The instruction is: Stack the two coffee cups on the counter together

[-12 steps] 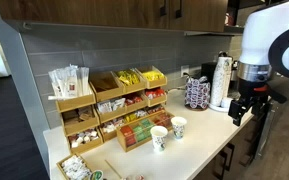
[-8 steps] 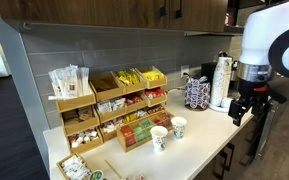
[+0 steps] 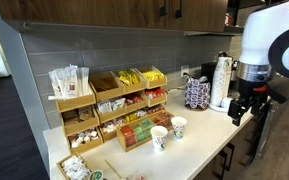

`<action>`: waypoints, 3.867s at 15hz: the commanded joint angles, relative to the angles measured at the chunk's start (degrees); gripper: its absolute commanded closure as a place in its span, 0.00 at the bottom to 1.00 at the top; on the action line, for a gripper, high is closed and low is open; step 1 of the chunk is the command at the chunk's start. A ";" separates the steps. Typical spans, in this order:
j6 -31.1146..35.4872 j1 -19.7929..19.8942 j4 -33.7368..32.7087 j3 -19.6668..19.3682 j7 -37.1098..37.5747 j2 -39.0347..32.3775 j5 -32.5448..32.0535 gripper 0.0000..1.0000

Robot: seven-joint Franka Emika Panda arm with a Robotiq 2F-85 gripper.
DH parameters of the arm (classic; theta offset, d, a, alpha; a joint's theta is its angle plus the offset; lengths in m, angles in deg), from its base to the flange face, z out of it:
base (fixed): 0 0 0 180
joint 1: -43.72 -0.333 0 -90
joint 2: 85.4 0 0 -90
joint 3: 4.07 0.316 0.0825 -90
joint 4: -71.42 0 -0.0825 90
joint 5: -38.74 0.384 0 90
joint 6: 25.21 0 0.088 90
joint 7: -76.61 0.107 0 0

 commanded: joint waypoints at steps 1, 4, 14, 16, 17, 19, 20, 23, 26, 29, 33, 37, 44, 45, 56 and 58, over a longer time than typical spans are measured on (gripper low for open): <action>8.41 -3.38 0.27 1.83 2.77 -5.63 4.49 0.00; 19.89 -4.18 -1.64 6.23 8.93 -14.20 8.39 0.00; 28.67 -4.66 -4.47 9.07 15.98 -23.92 6.22 0.00; 28.67 -4.66 -4.58 9.08 15.98 -23.87 6.22 0.00; 28.67 -4.65 -4.59 9.08 15.98 -23.87 6.22 0.00; 28.67 -4.65 -4.60 9.08 15.98 -23.87 6.22 0.00; 28.67 -4.65 -4.60 9.08 15.98 -23.87 6.22 0.00; 29.97 -3.41 -8.29 9.95 20.66 -29.06 6.31 0.00; 30.68 -2.78 -11.73 10.04 27.72 -33.88 5.32 0.00; 34.58 -3.27 -14.39 8.85 32.18 -39.45 3.97 0.00; 39.93 -4.05 -17.07 7.20 37.11 -45.84 -1.80 0.00; 40.44 -5.41 -18.77 4.49 45.18 -49.78 -7.55 0.00; 40.66 -8.42 -19.94 0.55 50.75 -53.06 -7.24 0.39; 40.79 -8.74 -19.94 0.15 51.17 -53.20 -7.03 0.49; 39.47 -8.76 -15.88 -1.59 50.50 -43.71 -4.52 0.99; 39.44 -8.55 -14.93 -1.43 49.73 -40.68 -3.54 0.99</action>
